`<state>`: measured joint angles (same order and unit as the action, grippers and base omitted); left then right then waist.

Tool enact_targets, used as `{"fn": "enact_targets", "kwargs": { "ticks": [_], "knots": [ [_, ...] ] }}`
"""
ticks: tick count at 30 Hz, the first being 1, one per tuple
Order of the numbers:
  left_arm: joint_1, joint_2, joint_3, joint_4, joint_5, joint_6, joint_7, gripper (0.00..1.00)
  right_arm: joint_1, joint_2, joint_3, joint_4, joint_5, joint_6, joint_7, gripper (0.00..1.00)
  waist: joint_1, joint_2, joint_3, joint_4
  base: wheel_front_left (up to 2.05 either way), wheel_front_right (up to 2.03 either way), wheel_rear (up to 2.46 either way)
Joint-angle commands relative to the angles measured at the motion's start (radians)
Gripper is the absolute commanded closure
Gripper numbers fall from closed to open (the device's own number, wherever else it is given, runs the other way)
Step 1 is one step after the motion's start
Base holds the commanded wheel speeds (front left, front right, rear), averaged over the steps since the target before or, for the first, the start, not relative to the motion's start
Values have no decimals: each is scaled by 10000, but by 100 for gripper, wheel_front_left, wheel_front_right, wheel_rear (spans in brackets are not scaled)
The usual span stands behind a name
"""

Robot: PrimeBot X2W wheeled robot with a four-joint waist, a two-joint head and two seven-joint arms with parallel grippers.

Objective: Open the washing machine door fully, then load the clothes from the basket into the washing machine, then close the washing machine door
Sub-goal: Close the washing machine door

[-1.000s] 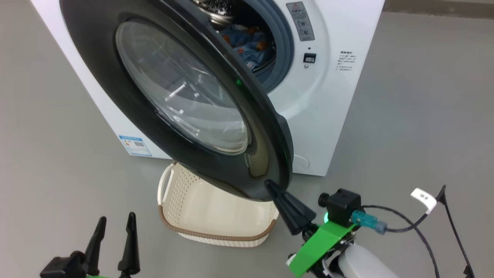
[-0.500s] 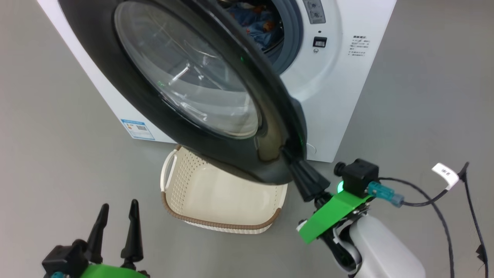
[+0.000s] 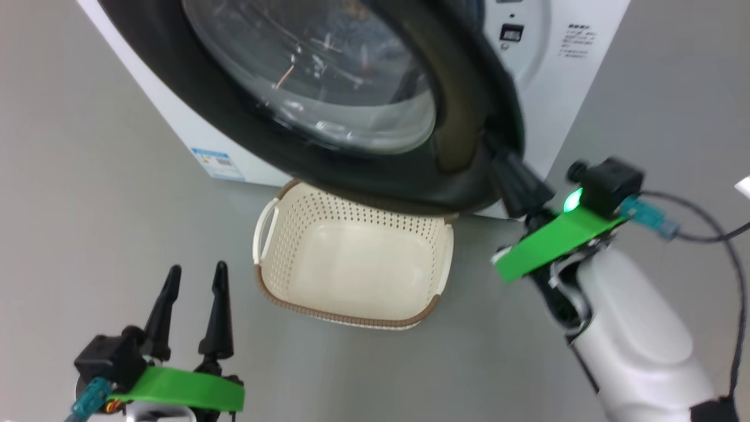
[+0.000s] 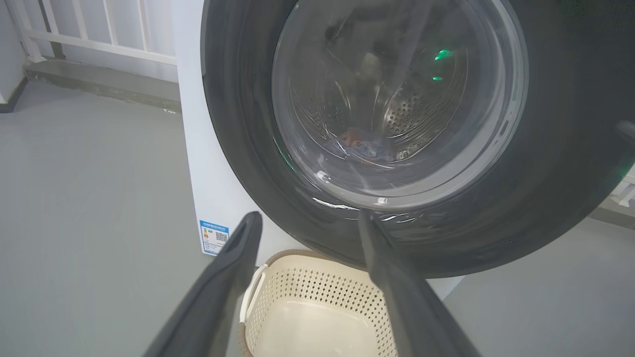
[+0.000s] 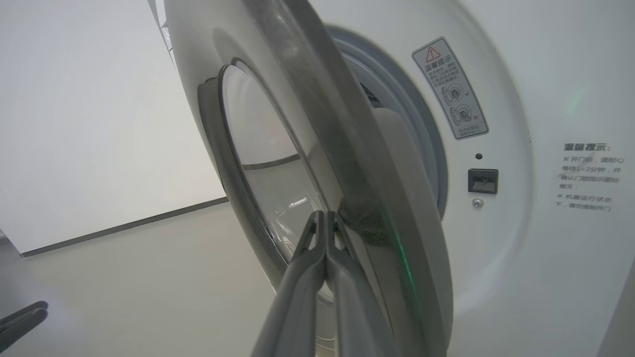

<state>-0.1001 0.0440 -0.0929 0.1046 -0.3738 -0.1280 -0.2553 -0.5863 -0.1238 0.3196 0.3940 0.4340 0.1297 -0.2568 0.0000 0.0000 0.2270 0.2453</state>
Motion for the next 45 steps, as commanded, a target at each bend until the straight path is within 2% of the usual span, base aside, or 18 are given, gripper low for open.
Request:
{"fn": "enact_targets", "kwargs": {
  "ticks": [1, 11, 20, 27, 30, 35, 36, 37, 39, 40, 41, 45],
  "knots": [
    [-461, 94, 216, -318, -23, -27, -65, 0, -553, -34, -163, -120, 134, 10, -49, 100, 0, 0, 423, 273, 0, 0, 0],
    [-1066, 69, -138, -418, -174, -27, -65, 0, -2075, -166, -1221, 594, 243, 10, -49, 100, 0, 0, 1237, 599, 0, 0, 0],
    [-1497, 64, -479, -430, -491, -27, -65, 0, -3184, -328, -1765, 1038, -17, 10, -49, 100, 0, 0, 1703, 917, 0, 0, 0],
    [-1590, 63, -556, -400, -550, -27, -65, 0, -3595, -189, -2419, 1247, -361, 10, -49, 100, 0, 0, 1786, 968, 0, 0, 0],
    [-1587, 63, -524, -360, -535, -27, -65, 0, -3534, -97, -2374, 1252, -418, 10, -49, 100, 0, 0, 1717, 947, 0, 0, 0],
    [-1455, 63, -456, -183, -439, -27, -65, 0, -2996, -71, -1736, 1311, -384, 10, -49, 100, 0, 0, 1386, 817, 0, 0, 0],
    [-1412, 63, -432, -121, -409, -27, -65, 0, -2824, -62, -1602, 1315, -365, 10, -49, 94, 0, 0, 1287, 779, 0, 0, 0],
    [-1356, 63, -434, -30, -340, -27, -65, 0, -2647, -59, -1454, 1330, -351, 10, -49, 83, 0, 0, 1185, 736, 0, 0, 0],
    [-1238, 63, -412, 156, -149, -27, -65, 0, -2285, -55, -1178, 1333, -301, 10, -49, 55, 0, 0, 959, 634, 0, 0, 0],
    [-1176, 64, -359, 238, -88, -27, -65, 0, -2101, -46, -1086, 1347, -253, 10, -49, 22, 0, 0, 838, 580, 0, 0, 0],
    [-1109, 85, -282, 315, -42, -27, -65, 0, -1913, -40, -989, 1348, -220, 10, -49, 0, 0, 0, 715, 522, 0, 0, 0],
    [-822, 238, 8, 559, 58, -27, -65, 0, -1122, 3, -721, 1313, -42, 10, -49, 0, 0, 0, 211, 281, 0, 0, 0]
  ]
}}
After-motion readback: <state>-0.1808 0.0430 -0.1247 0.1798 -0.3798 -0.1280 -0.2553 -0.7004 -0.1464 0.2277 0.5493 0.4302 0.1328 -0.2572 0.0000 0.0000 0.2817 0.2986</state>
